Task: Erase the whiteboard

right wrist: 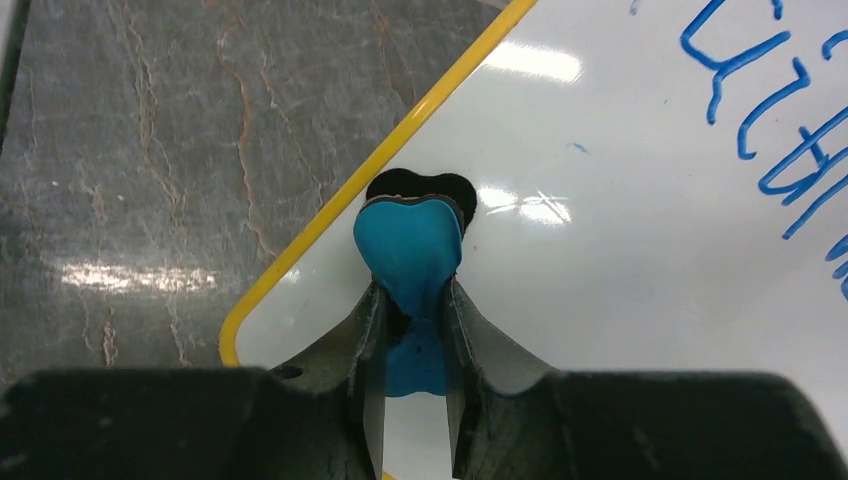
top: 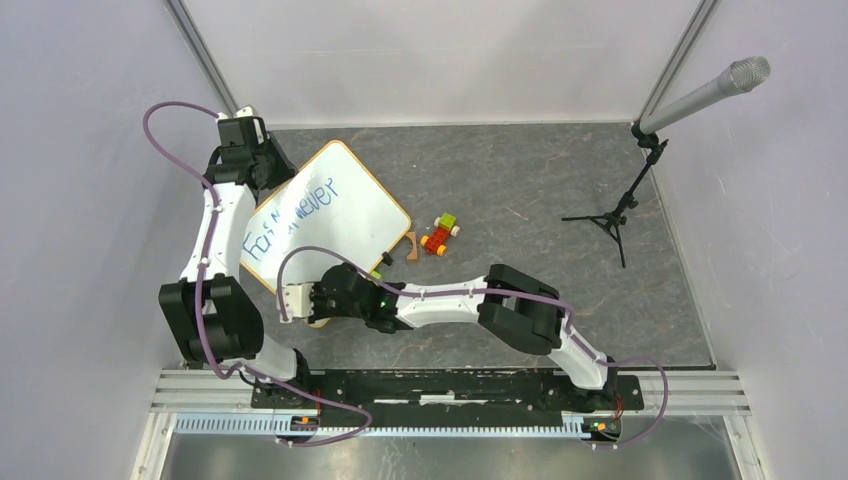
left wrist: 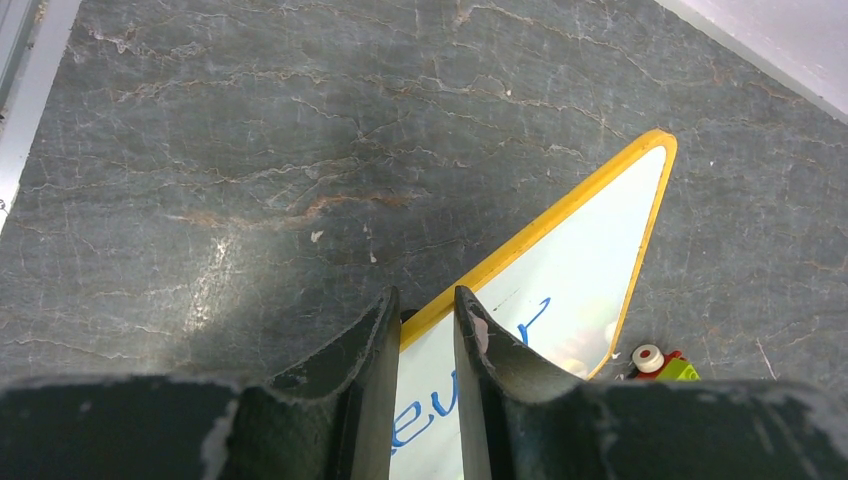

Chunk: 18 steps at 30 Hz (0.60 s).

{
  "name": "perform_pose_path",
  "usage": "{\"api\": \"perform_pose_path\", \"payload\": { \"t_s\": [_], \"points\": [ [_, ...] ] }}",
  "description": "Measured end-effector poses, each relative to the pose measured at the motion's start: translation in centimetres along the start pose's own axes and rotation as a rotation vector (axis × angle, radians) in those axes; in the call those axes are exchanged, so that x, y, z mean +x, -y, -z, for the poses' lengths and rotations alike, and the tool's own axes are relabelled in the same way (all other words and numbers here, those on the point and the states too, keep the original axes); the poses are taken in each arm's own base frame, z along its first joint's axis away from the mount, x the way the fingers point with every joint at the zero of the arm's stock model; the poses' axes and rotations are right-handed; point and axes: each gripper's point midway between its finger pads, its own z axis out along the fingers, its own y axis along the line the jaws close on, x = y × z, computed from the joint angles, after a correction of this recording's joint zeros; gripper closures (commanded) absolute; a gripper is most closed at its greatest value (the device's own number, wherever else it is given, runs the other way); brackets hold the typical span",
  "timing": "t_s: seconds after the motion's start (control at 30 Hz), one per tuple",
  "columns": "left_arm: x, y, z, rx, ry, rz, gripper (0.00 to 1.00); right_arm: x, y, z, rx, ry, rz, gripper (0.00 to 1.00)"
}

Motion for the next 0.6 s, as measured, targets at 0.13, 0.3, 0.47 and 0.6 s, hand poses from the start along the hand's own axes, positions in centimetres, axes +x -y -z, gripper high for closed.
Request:
{"api": "perform_pose_path", "payload": {
  "t_s": [0.13, 0.3, 0.47, 0.6],
  "points": [
    [0.0, 0.0, 0.0, 0.001, 0.0, 0.0, 0.68, 0.8, -0.2, 0.5, 0.006, -0.023, 0.028, 0.77],
    [0.0, 0.0, 0.0, 0.002, 0.0, 0.0, 0.67, 2.0, 0.1, 1.4, 0.013, -0.044, 0.016, 0.77],
    [0.0, 0.1, 0.0, 0.007, 0.0, 0.0, 0.67, 4.5, 3.1, 2.6, 0.075, -0.071, -0.113, 0.77],
    [0.0, 0.3, 0.0, 0.017, -0.002, 0.0, 0.67, 6.1, 6.9, 3.3, 0.152, -0.071, -0.24, 0.76]
  ]
}}
